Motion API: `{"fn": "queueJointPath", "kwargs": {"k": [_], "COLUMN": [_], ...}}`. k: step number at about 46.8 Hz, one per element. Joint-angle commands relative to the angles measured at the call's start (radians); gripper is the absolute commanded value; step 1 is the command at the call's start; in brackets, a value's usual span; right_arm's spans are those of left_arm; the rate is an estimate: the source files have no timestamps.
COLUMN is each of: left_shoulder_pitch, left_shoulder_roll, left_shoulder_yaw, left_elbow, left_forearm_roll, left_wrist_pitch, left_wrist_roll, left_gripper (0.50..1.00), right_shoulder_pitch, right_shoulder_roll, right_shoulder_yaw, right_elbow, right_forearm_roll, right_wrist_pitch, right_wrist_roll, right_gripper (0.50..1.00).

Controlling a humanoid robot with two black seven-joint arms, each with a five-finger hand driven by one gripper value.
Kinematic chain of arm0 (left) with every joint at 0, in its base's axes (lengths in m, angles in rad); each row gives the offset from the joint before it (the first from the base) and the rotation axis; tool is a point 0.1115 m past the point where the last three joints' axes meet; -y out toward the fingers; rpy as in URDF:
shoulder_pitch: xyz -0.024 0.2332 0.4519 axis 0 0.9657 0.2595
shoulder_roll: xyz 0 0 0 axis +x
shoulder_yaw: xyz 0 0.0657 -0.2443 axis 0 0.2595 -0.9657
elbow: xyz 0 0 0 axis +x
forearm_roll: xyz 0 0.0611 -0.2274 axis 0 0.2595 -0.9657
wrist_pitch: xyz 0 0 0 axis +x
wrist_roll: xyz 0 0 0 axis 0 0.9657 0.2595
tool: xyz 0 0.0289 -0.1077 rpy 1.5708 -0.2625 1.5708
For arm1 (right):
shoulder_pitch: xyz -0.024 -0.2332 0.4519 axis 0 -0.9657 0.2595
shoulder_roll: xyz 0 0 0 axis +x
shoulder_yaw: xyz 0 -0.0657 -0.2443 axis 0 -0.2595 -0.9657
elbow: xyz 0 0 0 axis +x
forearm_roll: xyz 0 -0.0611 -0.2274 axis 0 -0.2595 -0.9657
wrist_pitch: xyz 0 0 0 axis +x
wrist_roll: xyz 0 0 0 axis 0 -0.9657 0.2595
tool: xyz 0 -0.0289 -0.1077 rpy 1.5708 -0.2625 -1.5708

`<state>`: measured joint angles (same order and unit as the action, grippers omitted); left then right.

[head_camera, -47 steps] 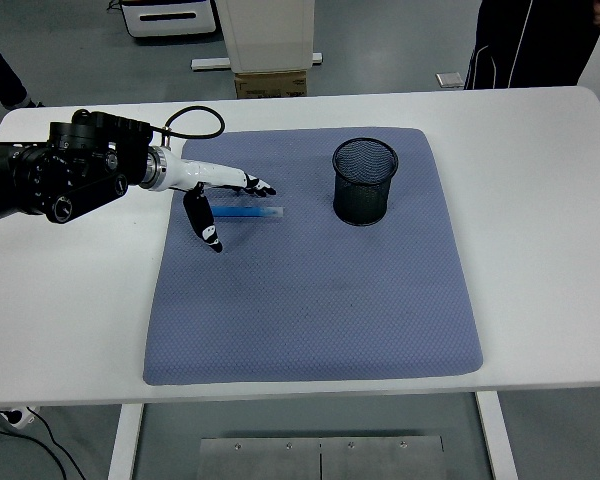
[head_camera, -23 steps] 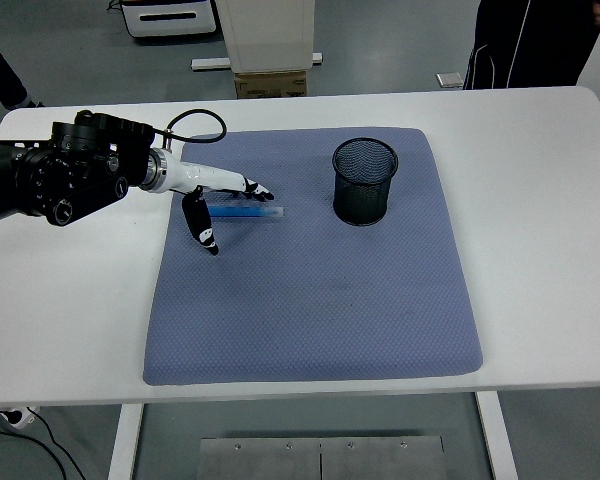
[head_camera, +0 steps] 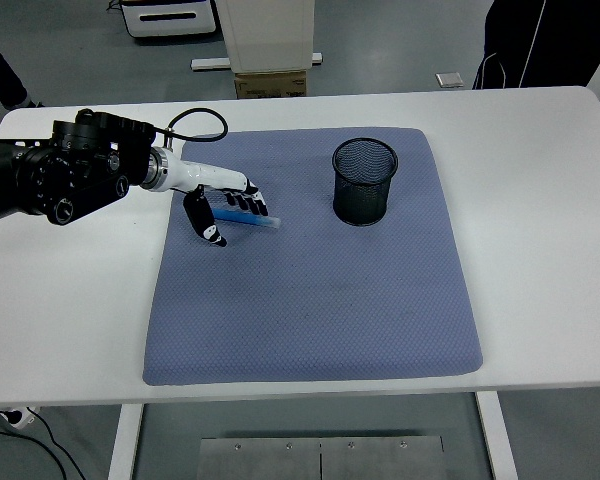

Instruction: Left hand places marker in pen holder

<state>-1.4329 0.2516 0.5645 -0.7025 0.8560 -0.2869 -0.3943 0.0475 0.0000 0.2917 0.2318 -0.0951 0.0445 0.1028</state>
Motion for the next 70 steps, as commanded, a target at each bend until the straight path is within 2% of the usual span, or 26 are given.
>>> {"fn": "queueJointPath", "kwargs": {"k": [1, 16, 37, 38, 49, 67, 70], "left_shoulder_pitch": [0.0, 0.002, 0.008, 0.008, 0.009, 0.014, 0.014], "left_shoulder_roll": [-0.005, -0.006, -0.014, -0.015, -0.02, -0.02, -0.02], "left_shoulder_yaw": [0.0, 0.002, 0.002, 0.002, 0.003, 0.003, 0.003], "left_elbow": [0.0, -0.002, -0.003, -0.003, -0.003, -0.003, -0.003], "left_forearm_roll": [0.0, 0.012, 0.014, 0.015, 0.018, 0.018, 0.021], "left_wrist_pitch": [0.0, 0.002, 0.014, 0.014, 0.014, 0.015, 0.015], "left_wrist_roll": [0.0, -0.003, -0.003, -0.003, -0.003, -0.003, -0.005], "left_gripper": [0.78, 0.657, 0.648, 0.614, 0.508, 0.502, 0.516], "right_shoulder_pitch": [0.0, 0.0, 0.0, 0.0, 0.0, 0.0, 0.0], "right_shoulder_roll": [0.0, 0.0, 0.0, 0.0, 0.0, 0.0, 0.0], "right_shoulder_yaw": [0.0, 0.0, 0.0, 0.001, 0.0, 0.0, 0.001], "right_elbow": [0.0, 0.0, 0.001, 0.0, 0.0, 0.0, 0.0], "right_forearm_roll": [0.0, 0.0, 0.0, 0.0, 0.0, 0.0, 0.0], "right_wrist_pitch": [0.0, 0.0, 0.0, 0.0, 0.0, 0.0, 0.0], "right_wrist_roll": [0.0, 0.0, 0.0, 0.0, 0.0, 0.0, 0.0], "right_gripper": [1.0, 1.0, 1.0, 1.0, 1.0, 1.0, 1.0]}}
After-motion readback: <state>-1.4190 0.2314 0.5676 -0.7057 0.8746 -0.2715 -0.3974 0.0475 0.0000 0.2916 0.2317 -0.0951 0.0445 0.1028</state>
